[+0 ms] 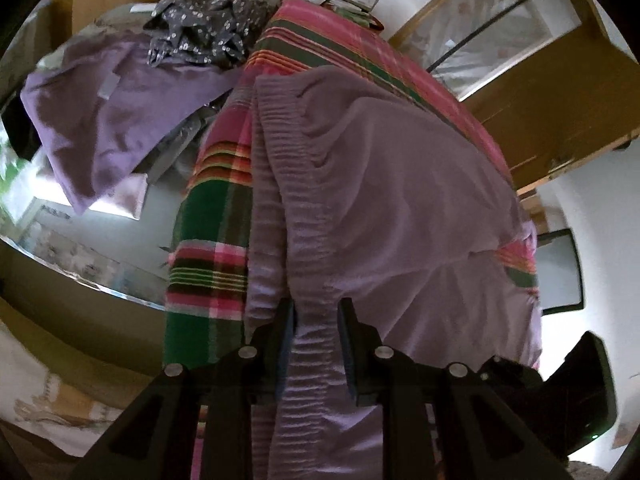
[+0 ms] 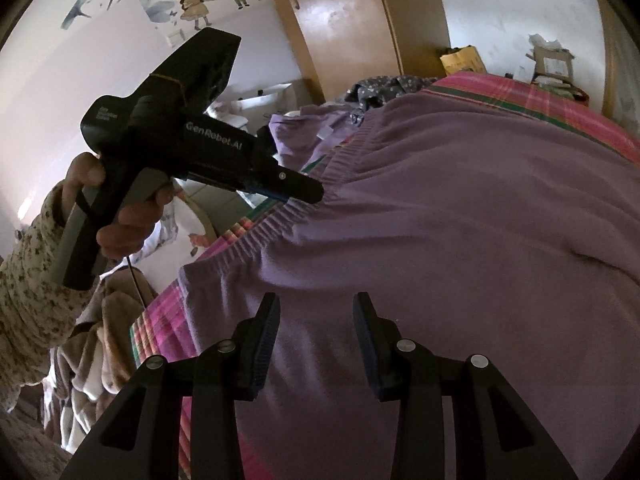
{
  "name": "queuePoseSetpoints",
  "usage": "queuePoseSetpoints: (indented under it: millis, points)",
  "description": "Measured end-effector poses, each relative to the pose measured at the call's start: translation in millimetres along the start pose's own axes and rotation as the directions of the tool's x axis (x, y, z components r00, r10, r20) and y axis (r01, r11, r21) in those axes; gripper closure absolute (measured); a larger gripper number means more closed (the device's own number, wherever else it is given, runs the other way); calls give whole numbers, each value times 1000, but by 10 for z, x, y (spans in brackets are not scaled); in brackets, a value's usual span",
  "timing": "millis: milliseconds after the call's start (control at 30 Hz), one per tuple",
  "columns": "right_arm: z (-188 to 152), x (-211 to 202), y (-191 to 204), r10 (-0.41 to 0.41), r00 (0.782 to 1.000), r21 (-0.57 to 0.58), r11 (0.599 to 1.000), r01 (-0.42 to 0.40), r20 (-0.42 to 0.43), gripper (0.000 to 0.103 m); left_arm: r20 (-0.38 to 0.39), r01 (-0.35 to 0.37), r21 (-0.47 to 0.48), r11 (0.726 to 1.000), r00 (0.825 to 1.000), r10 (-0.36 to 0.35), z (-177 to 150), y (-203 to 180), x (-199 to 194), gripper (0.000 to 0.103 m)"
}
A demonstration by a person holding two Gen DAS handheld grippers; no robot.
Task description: Fold clothes
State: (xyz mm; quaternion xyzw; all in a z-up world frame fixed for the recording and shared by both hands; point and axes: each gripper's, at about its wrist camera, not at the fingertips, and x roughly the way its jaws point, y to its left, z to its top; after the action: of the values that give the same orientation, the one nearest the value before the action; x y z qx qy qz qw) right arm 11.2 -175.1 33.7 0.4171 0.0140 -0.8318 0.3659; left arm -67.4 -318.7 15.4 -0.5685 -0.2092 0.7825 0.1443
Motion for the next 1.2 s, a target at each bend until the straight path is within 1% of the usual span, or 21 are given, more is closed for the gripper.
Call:
queuePoseSetpoints:
  millis: [67,167,267,333,433,500,633,733,800,867,933,1100,1200]
  points:
    - [8,16,13,1,1000,-2,1000,-1,-3,63,6,34,-29,999,999,-34,10,30,3,81]
    - [3,56,34,0,1000,-9,1000,0,-15,63,26,134,-47,990,991,-133,27,75,-23,81]
    - [-10,70,46,-6,1000,-18,1000,6,-20,63,37,160,-66,985,987,-158,40,134,-8,81]
    - [-8,76,46,-5,1000,-17,1000,4,-20,63,21,138,-74,988,990,-137,40,158,62,81]
    - [-12,89,53,-14,1000,-22,1000,14,-21,63,18,131,-54,990,991,-130,48,123,98,80]
    - [-4,107,54,-16,1000,-21,1000,16,-23,63,13,109,-30,994,994,-109,63,95,110,80]
    - [2,129,77,-13,1000,-24,1000,12,-28,63,4,133,-56,990,991,-133,151,125,140,80]
    - [-2,151,107,-21,999,-38,999,19,-33,63,15,140,-76,987,990,-139,130,171,125,80]
    - [-4,159,111,-25,999,-42,999,24,-35,63,22,145,-89,985,989,-144,117,201,115,83]
    - [2,165,105,-24,999,-38,999,23,-35,63,30,150,-102,983,989,-148,103,232,104,92]
    - [5,164,108,-23,999,-36,999,22,-35,63,37,155,-115,981,988,-152,89,262,94,97]
    - [44,162,84,-28,999,-25,999,27,-28,63,56,168,-147,975,985,-161,54,338,67,99]
    - [58,153,70,-31,999,-15,999,31,-21,63,82,182,-151,972,982,-171,12,373,-6,99]
